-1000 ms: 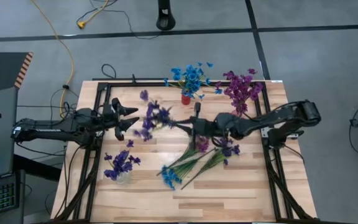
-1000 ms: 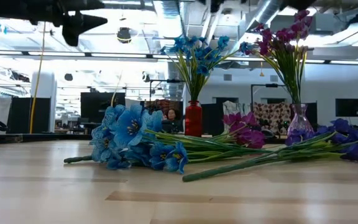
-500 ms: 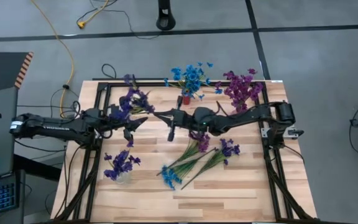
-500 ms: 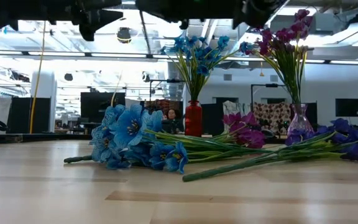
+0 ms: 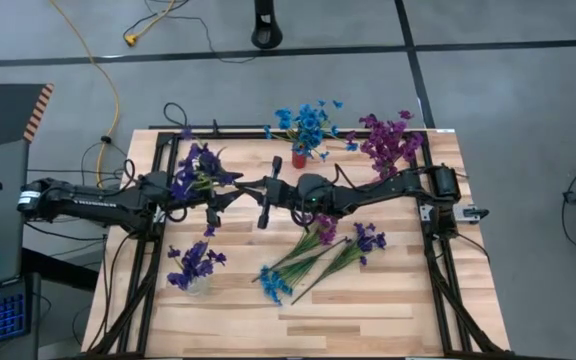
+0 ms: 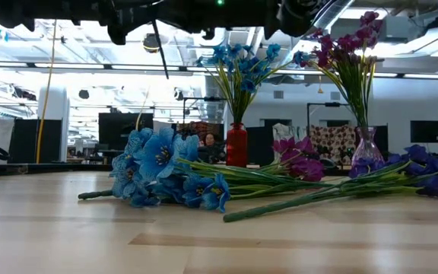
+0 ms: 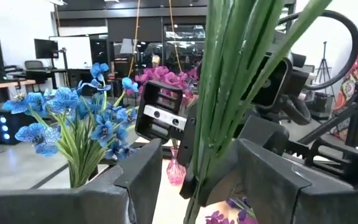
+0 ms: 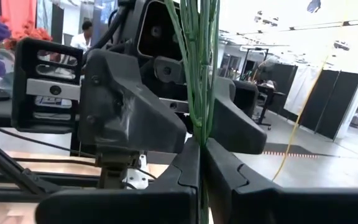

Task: Sort flowers into vase by color
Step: Put the bottom dark blue flowers into the transparent vase

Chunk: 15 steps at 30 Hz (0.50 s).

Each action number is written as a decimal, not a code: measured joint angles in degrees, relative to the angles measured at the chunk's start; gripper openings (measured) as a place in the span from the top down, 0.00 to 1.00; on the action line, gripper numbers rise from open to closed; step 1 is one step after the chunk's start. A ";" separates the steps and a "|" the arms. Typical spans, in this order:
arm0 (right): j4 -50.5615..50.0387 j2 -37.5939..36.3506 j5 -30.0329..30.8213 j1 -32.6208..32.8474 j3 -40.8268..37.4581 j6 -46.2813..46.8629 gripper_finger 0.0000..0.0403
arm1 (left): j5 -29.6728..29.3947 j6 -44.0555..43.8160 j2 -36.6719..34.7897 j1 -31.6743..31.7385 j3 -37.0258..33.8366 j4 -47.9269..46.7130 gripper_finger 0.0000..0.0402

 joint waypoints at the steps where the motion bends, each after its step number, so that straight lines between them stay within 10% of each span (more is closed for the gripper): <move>1: -0.16 0.00 0.02 0.00 0.00 0.00 0.91 | 0.00 -0.02 -0.02 0.00 0.00 -0.02 0.53; 15: -1.32 0.00 0.56 0.00 0.00 0.01 0.91 | -0.50 -1.95 -1.63 0.00 0.04 1.97 0.73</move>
